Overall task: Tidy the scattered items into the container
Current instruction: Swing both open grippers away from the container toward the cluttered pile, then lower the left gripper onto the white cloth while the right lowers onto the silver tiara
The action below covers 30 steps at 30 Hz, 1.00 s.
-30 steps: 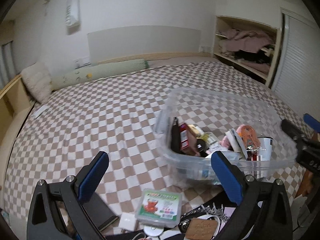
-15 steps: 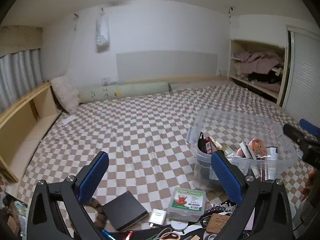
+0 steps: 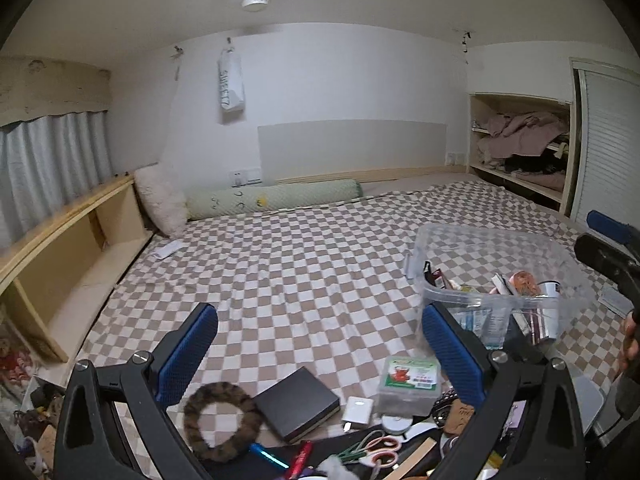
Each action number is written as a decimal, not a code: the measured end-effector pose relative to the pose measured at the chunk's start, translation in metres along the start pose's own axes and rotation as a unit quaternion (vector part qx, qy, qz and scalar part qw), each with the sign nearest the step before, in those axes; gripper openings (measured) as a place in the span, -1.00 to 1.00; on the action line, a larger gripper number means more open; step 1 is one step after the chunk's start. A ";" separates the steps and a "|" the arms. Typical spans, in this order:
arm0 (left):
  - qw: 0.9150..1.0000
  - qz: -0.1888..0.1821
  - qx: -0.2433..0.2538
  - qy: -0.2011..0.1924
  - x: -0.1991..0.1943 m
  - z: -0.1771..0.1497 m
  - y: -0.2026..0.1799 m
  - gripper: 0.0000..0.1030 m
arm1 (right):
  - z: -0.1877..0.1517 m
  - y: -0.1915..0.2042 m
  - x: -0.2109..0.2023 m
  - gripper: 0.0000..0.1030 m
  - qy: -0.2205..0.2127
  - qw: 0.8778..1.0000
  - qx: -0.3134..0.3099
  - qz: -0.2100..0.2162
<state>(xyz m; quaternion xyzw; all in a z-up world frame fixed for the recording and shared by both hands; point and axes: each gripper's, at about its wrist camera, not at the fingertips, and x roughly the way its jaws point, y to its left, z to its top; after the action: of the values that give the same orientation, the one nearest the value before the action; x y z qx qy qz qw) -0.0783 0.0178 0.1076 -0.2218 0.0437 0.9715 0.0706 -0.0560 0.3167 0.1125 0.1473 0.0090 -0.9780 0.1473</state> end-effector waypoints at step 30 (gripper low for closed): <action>0.977 -0.066 0.014 0.203 0.067 -0.120 0.006 0.99 | -0.119 0.026 0.092 1.00 0.293 0.951 -0.097 0.006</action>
<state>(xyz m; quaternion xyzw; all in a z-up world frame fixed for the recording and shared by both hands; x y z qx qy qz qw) -0.0876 0.0057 -0.0294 -0.4160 0.0556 0.8986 0.1277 -0.0982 0.2725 -0.0271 0.4129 0.1456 -0.8852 0.1576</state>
